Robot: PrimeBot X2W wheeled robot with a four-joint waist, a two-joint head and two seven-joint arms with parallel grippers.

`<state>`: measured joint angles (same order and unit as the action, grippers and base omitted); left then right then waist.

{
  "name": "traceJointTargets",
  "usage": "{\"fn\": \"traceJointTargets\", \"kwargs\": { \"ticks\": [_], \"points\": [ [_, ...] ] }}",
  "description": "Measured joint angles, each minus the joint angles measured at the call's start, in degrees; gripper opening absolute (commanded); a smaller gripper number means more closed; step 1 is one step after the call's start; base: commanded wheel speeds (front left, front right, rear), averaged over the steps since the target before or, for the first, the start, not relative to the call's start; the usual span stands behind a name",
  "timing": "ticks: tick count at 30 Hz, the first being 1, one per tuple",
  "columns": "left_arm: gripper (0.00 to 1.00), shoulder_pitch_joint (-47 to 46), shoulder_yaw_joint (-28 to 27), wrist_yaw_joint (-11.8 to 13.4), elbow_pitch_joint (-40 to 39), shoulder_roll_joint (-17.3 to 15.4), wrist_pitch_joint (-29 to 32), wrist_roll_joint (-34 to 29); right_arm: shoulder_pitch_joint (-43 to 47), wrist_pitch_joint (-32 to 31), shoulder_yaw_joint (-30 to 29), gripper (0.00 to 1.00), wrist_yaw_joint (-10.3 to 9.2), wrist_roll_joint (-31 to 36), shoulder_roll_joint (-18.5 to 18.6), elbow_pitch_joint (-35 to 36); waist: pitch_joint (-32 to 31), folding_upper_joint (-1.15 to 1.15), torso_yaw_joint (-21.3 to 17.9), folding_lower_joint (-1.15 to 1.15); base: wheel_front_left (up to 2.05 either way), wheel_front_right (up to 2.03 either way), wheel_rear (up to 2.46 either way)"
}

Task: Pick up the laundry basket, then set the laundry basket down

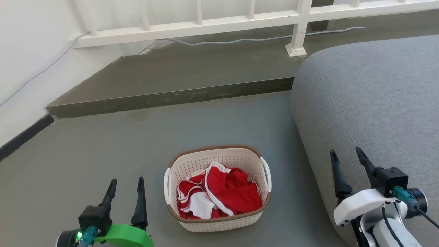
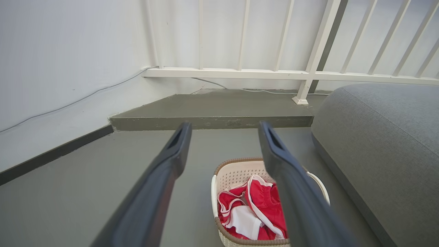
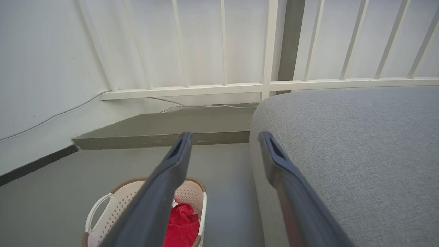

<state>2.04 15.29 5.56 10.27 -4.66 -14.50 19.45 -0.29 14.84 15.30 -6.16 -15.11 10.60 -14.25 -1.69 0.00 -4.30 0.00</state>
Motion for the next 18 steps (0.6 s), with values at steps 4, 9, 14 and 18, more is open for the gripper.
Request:
{"fn": "traceJointTargets", "kwargs": {
  "ticks": [4, 9, 14, 18],
  "points": [
    [1.0, 0.93, -0.1, 0.09, -0.36, 0.0, 0.0, -0.01, 0.94, 0.0, -0.07, 1.0, -0.02, 0.3, 0.01, 0.82, 0.05, 0.0, 0.06, 0.0, 0.0, 0.0, 0.0],
    [1.0, 1.62, -0.24, 0.43, -1.24, 0.01, 0.0, -0.18, 1.64, 0.0, -0.07, 1.0, -0.08, 0.74, 0.01, 1.48, 0.16, 0.0, 0.11, 0.0, 0.0, 0.0, 0.0],
    [1.0, 1.75, -0.36, 0.51, -1.58, 0.01, 0.0, -0.53, 2.04, 0.0, -0.08, 1.0, -0.09, 1.05, 0.01, 2.15, 0.31, 0.0, 0.15, 0.0, 0.0, 0.0, 0.0],
    [1.0, 1.77, -0.37, 0.51, -1.91, 0.01, 0.0, -0.58, 2.04, 0.0, -0.16, 1.0, -0.11, 1.07, 0.0, 2.76, 0.41, 0.0, 0.22, 0.0, 0.0, 0.0, 0.0]
  ]
}}
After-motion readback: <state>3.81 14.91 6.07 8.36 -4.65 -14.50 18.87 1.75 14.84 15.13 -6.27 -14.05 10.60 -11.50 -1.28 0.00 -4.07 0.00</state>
